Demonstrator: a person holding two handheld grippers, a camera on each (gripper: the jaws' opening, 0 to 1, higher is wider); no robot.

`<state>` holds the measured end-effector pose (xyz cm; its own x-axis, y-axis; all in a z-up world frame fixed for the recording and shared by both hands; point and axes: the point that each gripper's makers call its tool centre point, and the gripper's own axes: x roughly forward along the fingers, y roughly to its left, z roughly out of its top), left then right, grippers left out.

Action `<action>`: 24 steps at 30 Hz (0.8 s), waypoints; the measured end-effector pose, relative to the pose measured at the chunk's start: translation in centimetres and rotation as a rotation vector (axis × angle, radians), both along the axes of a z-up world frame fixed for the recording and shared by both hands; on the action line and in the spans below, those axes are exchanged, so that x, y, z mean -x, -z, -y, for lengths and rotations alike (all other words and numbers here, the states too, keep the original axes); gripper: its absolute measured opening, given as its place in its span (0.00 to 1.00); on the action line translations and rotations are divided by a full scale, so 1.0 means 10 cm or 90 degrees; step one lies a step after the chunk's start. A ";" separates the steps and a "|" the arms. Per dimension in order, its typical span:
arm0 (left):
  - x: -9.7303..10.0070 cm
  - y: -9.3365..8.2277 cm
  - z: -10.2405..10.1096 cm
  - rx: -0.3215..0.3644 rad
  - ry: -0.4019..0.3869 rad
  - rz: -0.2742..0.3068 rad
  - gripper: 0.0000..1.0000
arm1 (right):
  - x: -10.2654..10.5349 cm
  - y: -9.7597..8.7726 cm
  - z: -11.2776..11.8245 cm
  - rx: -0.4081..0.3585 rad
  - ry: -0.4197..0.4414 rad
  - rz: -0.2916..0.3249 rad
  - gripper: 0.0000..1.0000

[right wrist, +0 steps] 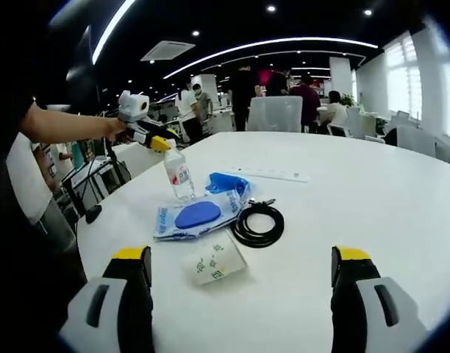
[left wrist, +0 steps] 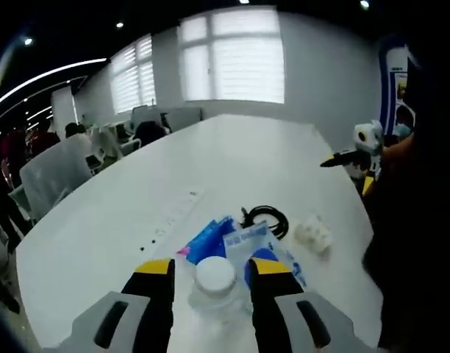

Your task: Arrange the tabletop items into an orderly group along one side of the table until the central work area is clear of visible clutter.

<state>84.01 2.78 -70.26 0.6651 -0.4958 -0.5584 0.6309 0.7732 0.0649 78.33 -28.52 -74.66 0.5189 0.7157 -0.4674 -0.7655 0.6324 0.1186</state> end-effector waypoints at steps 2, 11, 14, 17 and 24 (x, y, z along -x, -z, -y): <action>0.02 -0.01 -0.05 0.001 -0.017 0.003 0.43 | 0.02 0.00 -0.06 -0.001 -0.012 -0.002 0.99; 0.28 -0.06 -0.13 0.040 -0.102 0.000 0.57 | 0.08 0.04 -0.15 -0.002 -0.049 -0.011 1.00; 0.41 -0.07 -0.09 0.047 -0.116 -0.002 0.59 | 0.08 0.06 -0.14 0.001 -0.054 -0.013 1.00; 0.51 -0.06 -0.06 0.053 -0.132 -0.007 0.63 | 0.08 0.04 -0.14 -0.003 -0.054 -0.011 1.00; 0.77 -0.10 0.05 0.077 -0.184 -0.005 0.68 | 0.09 0.03 -0.13 -0.005 -0.057 -0.008 1.00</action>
<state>76.27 2.25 -69.31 0.7847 -0.3491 -0.5122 0.3832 0.9227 -0.0418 77.43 -27.22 -74.92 0.4467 0.7625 -0.4680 -0.8175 0.5604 0.1326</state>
